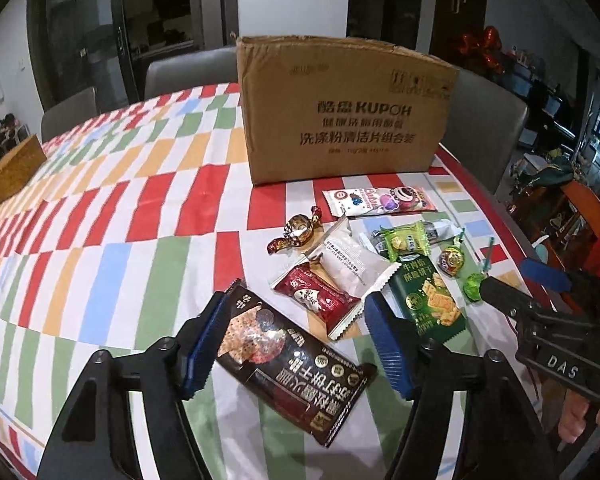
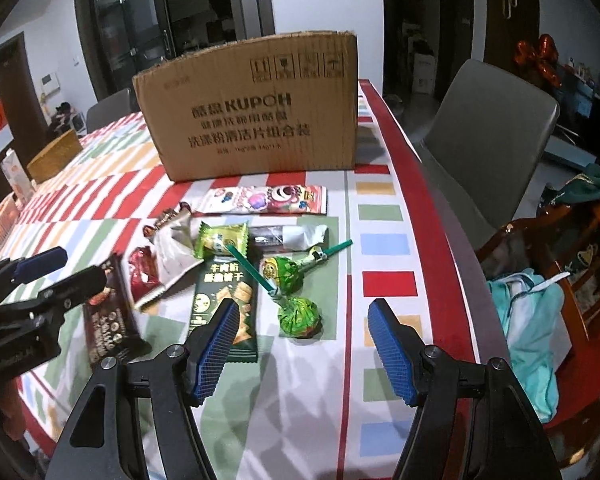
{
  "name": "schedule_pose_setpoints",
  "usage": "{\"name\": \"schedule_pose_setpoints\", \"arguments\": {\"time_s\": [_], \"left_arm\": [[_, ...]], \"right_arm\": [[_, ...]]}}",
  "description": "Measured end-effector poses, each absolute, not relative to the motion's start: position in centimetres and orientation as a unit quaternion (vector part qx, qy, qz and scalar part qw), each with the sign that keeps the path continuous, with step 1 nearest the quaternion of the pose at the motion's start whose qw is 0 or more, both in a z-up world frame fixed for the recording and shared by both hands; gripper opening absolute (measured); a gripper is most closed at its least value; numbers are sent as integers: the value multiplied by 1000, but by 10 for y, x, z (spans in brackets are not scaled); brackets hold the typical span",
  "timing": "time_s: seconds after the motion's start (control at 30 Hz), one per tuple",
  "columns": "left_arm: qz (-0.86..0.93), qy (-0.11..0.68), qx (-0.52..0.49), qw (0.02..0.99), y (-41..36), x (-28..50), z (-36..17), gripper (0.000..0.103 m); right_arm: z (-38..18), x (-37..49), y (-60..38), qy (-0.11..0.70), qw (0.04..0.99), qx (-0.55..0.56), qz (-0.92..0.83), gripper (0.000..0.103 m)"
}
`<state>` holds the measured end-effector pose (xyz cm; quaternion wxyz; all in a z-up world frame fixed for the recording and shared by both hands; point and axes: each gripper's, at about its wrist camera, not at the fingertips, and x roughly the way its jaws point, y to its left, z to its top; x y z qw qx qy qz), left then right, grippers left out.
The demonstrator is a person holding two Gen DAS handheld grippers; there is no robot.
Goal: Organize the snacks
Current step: 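Grasp the red wrapped bar with the left tool while the right tool grasps a green lollipop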
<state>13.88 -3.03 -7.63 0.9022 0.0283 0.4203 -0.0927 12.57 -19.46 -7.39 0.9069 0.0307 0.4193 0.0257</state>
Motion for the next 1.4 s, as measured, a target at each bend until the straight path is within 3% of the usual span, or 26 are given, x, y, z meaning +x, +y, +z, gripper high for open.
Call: {"name": "schedule_pose_setpoints", "arguments": {"time_s": [0.27, 0.6, 0.73, 0.77, 0.87, 1.4], "left_arm": [[-92, 442, 15, 892, -36, 159, -95, 49], [-92, 460, -4, 883, -39, 176, -109, 47], [-96, 471, -13, 877, -40, 181, -115, 36], [-98, 473, -16, 875, -40, 181, -116, 28], [-102, 475, -13, 874, -41, 180, -116, 23], [-131, 423, -16, 896, -40, 149, -67, 23]], "right_arm": [[-88, 137, -199, 439, 897, 42, 29, 51], [-100, 147, -198, 452, 890, 51, 44, 36], [-101, 148, -196, 452, 890, 47, 46, 28], [-101, 148, -195, 452, 889, 45, 48, 28], [-101, 147, -192, 453, 889, 44, 53, 28], [-65, 135, -186, 413, 905, 53, 84, 28]]}}
